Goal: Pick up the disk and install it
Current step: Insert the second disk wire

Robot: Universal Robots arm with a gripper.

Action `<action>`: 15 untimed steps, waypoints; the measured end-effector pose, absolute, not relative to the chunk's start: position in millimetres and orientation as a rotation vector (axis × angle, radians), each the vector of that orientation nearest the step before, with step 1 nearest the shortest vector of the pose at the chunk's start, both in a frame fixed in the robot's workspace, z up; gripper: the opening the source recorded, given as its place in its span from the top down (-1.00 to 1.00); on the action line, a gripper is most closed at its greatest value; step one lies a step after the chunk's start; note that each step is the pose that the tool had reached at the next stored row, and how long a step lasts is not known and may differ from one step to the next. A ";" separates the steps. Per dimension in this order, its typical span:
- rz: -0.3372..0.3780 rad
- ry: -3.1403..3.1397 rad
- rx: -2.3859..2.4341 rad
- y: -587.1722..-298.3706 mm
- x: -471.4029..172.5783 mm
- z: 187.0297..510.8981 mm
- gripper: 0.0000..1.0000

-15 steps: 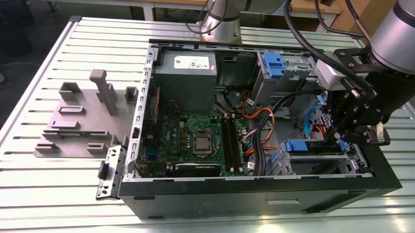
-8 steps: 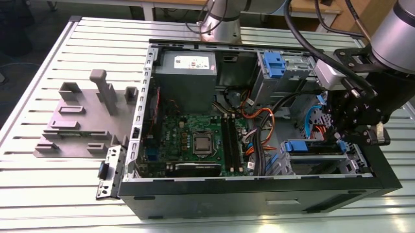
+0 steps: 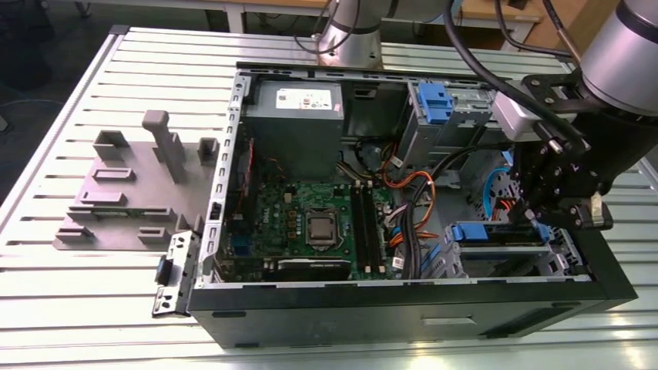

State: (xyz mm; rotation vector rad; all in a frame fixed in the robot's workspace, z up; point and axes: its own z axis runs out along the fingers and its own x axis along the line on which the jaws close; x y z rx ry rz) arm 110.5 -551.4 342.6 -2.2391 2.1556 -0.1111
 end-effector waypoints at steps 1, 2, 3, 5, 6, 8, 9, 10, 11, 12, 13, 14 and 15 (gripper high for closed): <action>-0.110 2.156 -2.239 -551.3 110.5 343.9 0.79; -0.109 2.157 -2.240 -551.2 110.4 345.2 0.79; -0.106 2.158 -2.242 -551.0 110.5 346.0 0.79; -0.096 2.162 -2.246 -550.8 110.6 346.0 0.79; -0.091 2.165 -2.248 -550.7 110.7 346.1 0.79; -0.085 2.167 -2.251 -550.8 110.7 347.8 0.79; -0.084 2.167 -2.251 -550.7 110.7 349.1 0.79; -0.084 2.167 -2.251 -550.7 110.7 351.0 0.79; -0.084 2.167 -2.251 -550.7 110.8 353.4 0.79; -0.083 2.167 -2.251 -550.6 110.8 356.2 0.79; -0.083 2.167 -2.251 -550.5 110.8 359.4 0.79; -0.083 2.167 -2.251 -550.3 110.8 362.9 0.79; -0.083 2.167 -2.251 -550.0 110.8 365.7 0.79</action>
